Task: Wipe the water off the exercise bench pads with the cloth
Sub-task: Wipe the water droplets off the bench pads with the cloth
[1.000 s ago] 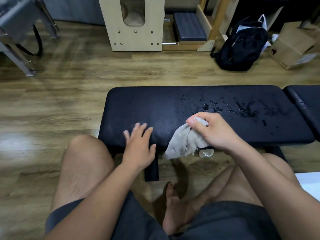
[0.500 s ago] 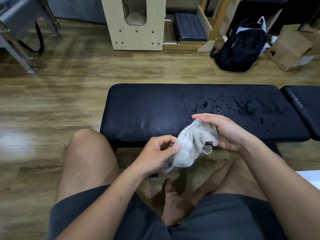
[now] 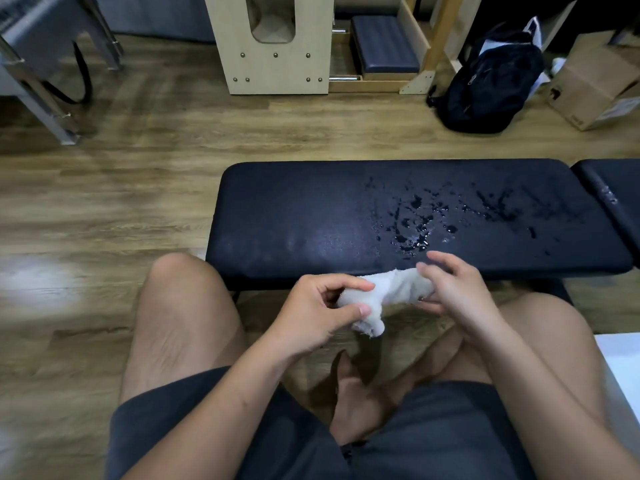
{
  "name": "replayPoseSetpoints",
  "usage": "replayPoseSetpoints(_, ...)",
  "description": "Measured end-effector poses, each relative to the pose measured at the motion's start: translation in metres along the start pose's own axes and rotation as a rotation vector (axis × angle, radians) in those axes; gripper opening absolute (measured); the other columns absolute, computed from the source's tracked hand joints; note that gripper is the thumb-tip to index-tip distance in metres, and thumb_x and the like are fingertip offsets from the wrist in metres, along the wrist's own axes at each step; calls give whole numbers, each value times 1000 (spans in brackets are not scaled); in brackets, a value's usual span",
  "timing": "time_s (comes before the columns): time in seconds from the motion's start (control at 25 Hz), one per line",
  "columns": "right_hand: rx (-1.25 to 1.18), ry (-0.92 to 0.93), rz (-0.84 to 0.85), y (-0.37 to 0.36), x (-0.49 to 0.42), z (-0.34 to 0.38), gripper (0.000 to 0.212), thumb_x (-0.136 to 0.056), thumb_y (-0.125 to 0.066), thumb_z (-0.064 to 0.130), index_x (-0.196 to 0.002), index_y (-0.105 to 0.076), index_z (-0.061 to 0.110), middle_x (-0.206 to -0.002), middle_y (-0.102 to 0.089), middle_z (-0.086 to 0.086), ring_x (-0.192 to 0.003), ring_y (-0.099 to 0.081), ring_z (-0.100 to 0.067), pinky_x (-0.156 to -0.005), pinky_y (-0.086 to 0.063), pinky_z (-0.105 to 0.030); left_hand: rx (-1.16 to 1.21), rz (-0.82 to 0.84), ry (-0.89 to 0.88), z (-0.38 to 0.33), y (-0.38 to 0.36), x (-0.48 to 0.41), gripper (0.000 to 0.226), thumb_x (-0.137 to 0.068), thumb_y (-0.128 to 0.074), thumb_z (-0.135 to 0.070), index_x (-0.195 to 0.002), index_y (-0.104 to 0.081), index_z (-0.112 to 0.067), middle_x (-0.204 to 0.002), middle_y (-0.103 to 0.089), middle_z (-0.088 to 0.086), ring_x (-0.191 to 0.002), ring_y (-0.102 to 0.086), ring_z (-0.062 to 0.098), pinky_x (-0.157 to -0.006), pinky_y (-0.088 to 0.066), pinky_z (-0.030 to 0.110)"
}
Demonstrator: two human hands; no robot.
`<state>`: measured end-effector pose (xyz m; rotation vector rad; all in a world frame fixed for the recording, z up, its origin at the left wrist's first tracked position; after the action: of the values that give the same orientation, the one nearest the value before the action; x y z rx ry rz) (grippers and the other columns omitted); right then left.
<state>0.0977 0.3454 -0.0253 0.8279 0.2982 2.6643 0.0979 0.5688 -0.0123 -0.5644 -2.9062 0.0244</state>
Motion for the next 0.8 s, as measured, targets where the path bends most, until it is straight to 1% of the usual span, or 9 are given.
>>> replayPoseSetpoints(0.08, 443, 240, -130, 3, 16, 9, 29, -82, -66, 42, -110, -62, 34, -100, -66, 8, -91, -64, -14, -85, -50, -28, 11, -23, -26, -3, -1, 0, 30, -77, -78, 1, -103, -74, -14, -89, -75, -2, -82, -67, 8, -70, -52, 21)
replayPoseSetpoints(0.12, 506, 317, -170, 0, 27, 11, 23, -84, -65, 42, -103, -64, 29, -93, -68, 9, -87, -63, -13, -79, -46, -24, 19, -29, -37, -4, -1, 0, 33, -77, -78, 2, -104, -74, -15, -94, -75, -2, -86, -68, 7, -72, -52, 21)
replayPoseSetpoints(0.24, 279, 137, 44, -21, 44, -9, 35, -90, -56, 52, -89, -67, 18, -80, -72, 1, -81, -70, -22, -76, -56, -36, 80, -48, -54, -9, -2, 1, 37, -76, -78, 3, -107, -72, -17, -111, -73, 1, -99, -69, 11, -80, -53, 22)
replayPoseSetpoints(0.32, -15, -138, 415, -50, 61, -20, 47, -95, -46, 54, -104, -67, 14, -89, -75, -12, -84, -72, -30, -79, -58, -43, 94, -41, -65, -10, -2, 1, 42, -73, -76, -2, -110, -71, -19, -118, -71, 0, -106, -67, 16, -88, -54, 28)
replayPoseSetpoints(0.4, -215, -161, 537, -61, 60, -18, 45, -97, -44, 48, -110, -65, 10, -99, -73, -15, -86, -69, -33, -78, -55, -40, 93, -17, -47, -10, -4, 1, 50, -71, -71, -1, -117, -67, -20, -123, -68, -1, -111, -66, 17, -93, -54, 33)
replayPoseSetpoints(0.52, -274, 87, 424, -55, 51, -3, 17, -94, -60, 29, -87, -63, 14, -82, -67, -8, -78, -58, -25, -68, -46, -34, 133, 28, 18, -9, -6, 4, 65, -69, -66, 6, -130, -59, -18, -125, -67, 0, -110, -66, 15, -88, -55, 33)
replayPoseSetpoints(0.6, -313, 150, 390, -52, 50, -1, 4, -91, -63, 14, -88, -62, 12, -80, -67, -8, -75, -61, -21, -67, -48, -30, 96, 50, 13, -8, -8, 6, 71, -70, -65, 7, -133, -54, -24, -126, -65, -5, -106, -66, 15, -84, -56, 36)
replayPoseSetpoints(0.72, -311, 220, 387, -53, 54, 0, 18, -86, -65, 1, -99, -57, 11, -75, -69, -2, -70, -62, -14, -68, -48, -26, -102, 41, -38, -2, -4, 4, 71, -71, -70, 1, -134, -53, -28, -124, -59, -5, -96, -67, 24, -81, -55, 50)
replayPoseSetpoints(0.8, -137, 266, 299, -51, 50, -3, 26, -82, -73, 6, -95, -53, 16, -66, -66, 3, -66, -61, -13, -68, -48, -30, -288, 13, -95, 3, 2, 0, 64, -73, -73, -5, -130, -58, -28, -112, -56, -8, -90, -65, 25, -81, -56, 49)
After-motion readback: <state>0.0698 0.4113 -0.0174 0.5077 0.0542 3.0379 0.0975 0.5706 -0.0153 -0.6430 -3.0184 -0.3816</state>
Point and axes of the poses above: each hand's wrist, its own x-axis away from the middle knuckle, its own y-axis out of the back of the hand, z = x × y, the point moved 5 cm from there along -x, towards the middle knuckle
